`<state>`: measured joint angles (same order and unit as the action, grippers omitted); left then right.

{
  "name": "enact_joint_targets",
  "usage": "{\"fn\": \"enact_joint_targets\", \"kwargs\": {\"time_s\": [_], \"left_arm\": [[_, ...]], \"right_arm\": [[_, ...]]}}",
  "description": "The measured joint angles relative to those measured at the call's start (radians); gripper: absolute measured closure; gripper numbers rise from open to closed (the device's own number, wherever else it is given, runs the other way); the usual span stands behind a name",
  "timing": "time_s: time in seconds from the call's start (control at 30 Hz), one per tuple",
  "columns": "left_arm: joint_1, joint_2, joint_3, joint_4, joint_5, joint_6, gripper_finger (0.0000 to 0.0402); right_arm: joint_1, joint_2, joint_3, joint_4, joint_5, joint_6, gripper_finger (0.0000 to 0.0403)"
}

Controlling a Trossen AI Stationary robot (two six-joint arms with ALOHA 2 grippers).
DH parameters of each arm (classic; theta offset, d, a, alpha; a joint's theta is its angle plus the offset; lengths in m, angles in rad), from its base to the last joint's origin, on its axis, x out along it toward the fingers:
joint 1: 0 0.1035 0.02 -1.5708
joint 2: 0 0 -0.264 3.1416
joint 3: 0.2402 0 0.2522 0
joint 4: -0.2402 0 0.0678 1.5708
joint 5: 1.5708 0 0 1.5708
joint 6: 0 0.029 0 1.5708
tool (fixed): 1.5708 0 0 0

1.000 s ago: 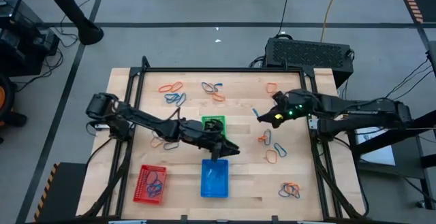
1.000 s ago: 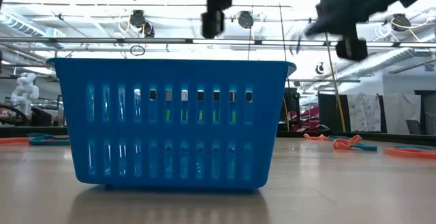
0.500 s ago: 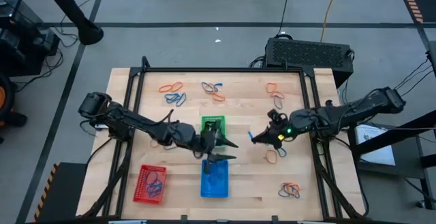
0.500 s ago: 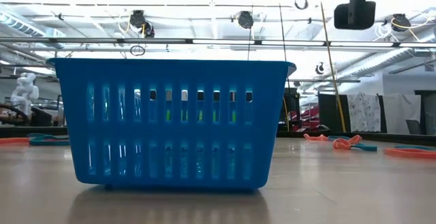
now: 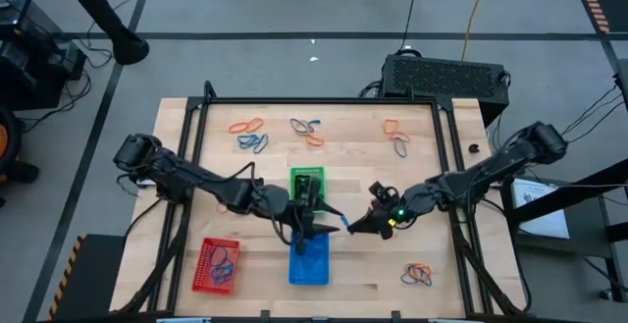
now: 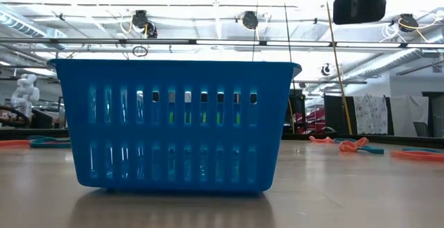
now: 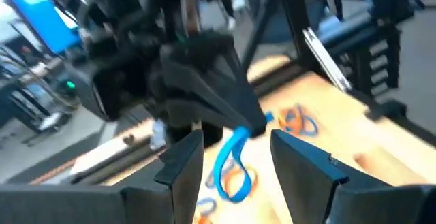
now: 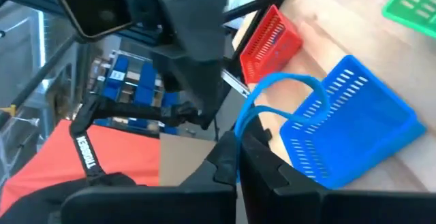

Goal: Sort rubber bands into baskets
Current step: Put the blue rubberband into the red bin

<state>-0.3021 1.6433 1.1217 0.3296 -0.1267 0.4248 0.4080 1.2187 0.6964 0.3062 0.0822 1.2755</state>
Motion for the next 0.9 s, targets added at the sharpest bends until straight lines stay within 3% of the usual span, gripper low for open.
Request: {"fn": "enact_joint_targets", "kwargs": {"time_s": [0.33, 0.9], "left_arm": [[0.001, 0.000, -0.001, -0.045, 0.025, -0.002, 0.0222], [0.006, 0.000, -0.001, -0.077, 0.060, -0.080, 0.0222]], "right_arm": [[0.013, 0.073, 0.000, 0.146, 0.024, 0.021, 0.0402], [0.018, 0.079, 0.000, 0.162, 0.029, 0.048, 0.0402]]}}
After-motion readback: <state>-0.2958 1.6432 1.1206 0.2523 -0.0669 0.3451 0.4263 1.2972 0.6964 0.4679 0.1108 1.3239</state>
